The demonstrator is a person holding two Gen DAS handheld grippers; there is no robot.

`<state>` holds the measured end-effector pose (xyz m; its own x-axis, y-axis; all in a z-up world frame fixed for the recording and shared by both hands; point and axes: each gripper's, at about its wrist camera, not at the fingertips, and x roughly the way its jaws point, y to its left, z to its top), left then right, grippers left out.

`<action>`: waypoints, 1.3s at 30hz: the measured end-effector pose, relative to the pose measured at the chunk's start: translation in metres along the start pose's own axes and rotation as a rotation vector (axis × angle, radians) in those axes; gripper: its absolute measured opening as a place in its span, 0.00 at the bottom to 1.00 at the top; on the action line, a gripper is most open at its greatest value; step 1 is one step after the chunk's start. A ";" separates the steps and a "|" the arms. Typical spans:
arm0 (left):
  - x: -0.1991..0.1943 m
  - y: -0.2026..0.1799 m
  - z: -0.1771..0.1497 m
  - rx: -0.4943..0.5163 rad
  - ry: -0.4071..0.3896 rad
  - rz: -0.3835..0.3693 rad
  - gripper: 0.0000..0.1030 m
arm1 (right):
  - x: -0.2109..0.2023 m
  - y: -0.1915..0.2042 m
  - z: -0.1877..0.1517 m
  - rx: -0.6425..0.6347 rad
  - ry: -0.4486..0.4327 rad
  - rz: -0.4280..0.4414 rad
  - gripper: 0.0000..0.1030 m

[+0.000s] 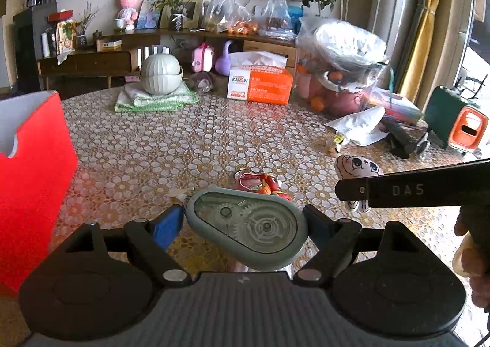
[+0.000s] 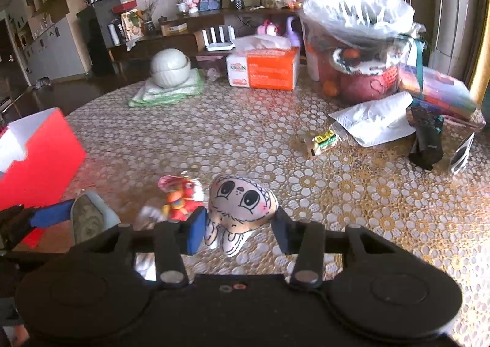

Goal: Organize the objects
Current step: 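Grasp the grey-green tape dispenser with the left tool while the right tool grasps the white face plush, then carry the tape dispenser and face plush with both tools over the box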

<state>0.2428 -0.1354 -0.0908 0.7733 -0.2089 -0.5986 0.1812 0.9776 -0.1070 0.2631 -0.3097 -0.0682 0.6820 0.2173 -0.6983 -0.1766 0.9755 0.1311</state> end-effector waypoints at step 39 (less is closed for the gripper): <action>-0.199 0.195 0.004 -0.026 -0.097 0.063 0.82 | -0.071 0.255 0.008 -0.263 -0.048 0.244 0.45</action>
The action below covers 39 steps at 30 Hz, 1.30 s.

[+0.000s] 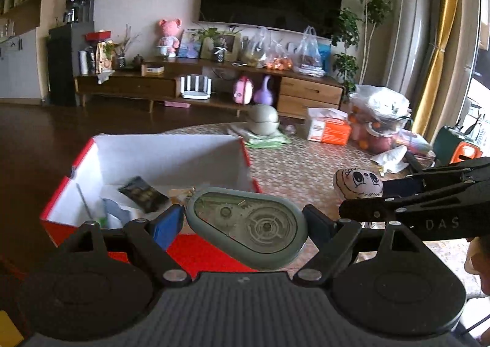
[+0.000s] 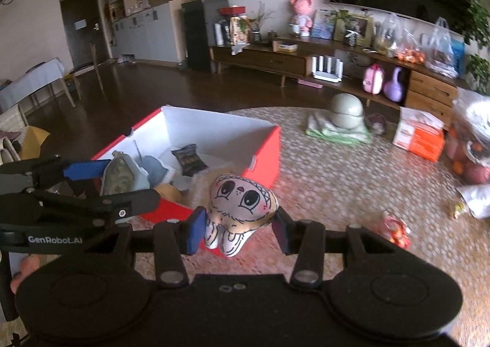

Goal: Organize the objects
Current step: 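Carry the tape dispenser and face plush with both tools over the box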

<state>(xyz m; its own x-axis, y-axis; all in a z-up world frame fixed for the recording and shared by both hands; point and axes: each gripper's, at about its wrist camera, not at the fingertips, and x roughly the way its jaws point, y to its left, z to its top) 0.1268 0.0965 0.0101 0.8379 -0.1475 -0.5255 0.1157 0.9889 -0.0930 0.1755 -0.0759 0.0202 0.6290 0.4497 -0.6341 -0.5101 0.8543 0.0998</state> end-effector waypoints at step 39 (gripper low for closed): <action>0.170 0.110 0.044 0.049 0.315 0.187 0.82 | 0.169 0.056 0.029 -0.158 0.207 -0.004 0.45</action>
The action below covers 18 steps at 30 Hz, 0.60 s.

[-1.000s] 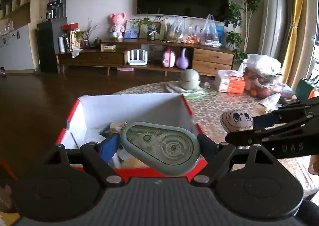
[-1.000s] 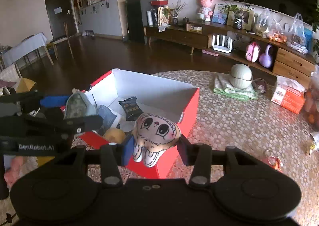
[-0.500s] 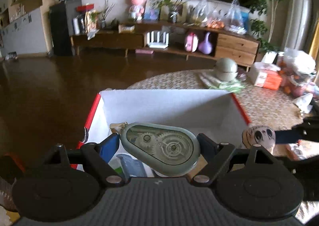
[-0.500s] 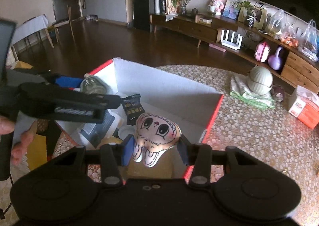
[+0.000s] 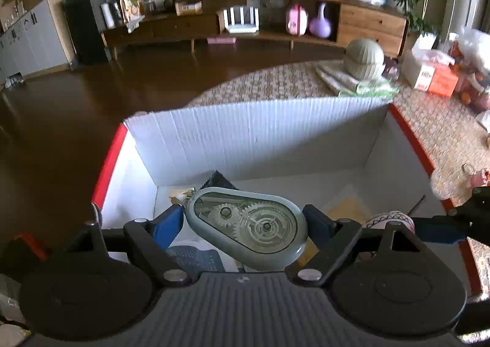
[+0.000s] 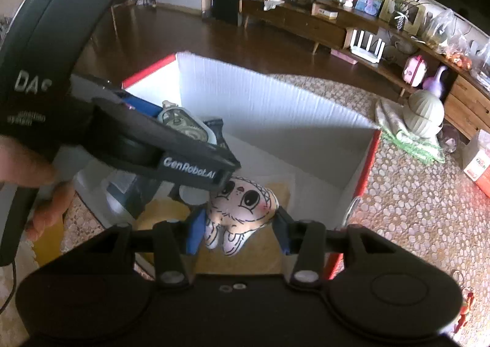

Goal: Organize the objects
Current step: 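Carry the tape dispenser and face plush with both tools over the box, then open both tools to drop the dispenser and plush into the box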

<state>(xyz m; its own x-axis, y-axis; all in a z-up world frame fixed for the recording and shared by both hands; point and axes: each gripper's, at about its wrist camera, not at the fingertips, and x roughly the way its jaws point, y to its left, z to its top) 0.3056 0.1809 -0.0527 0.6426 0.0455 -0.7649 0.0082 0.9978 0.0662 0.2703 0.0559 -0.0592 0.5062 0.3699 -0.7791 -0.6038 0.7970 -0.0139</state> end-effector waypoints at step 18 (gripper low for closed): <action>0.019 0.004 0.003 -0.017 0.112 -0.004 0.82 | -0.005 -0.005 -0.001 0.048 -0.018 0.034 0.58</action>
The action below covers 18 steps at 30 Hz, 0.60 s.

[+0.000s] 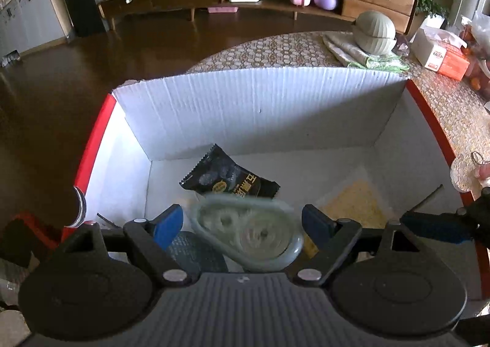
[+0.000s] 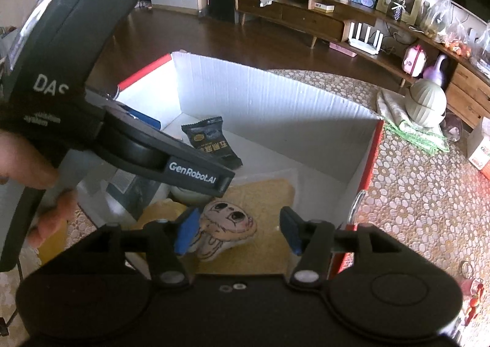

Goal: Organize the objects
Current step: 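Open both tools to drop the dispenser and plush into the box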

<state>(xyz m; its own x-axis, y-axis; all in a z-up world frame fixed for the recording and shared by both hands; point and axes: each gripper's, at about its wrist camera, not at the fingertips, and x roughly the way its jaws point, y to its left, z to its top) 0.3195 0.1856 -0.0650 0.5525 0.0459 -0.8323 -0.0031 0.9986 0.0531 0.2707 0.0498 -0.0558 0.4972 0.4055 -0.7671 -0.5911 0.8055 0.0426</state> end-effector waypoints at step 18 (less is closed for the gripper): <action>-0.059 -0.003 -0.012 -0.014 -0.128 -0.002 0.82 | -0.068 -0.001 -0.009 0.007 -0.093 0.015 0.58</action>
<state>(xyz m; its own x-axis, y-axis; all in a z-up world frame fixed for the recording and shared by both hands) 0.2766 0.1802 -0.0224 0.6544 0.0408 -0.7551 -0.0125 0.9990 0.0431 0.2317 0.0176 -0.0097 0.5453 0.4559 -0.7034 -0.5949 0.8017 0.0584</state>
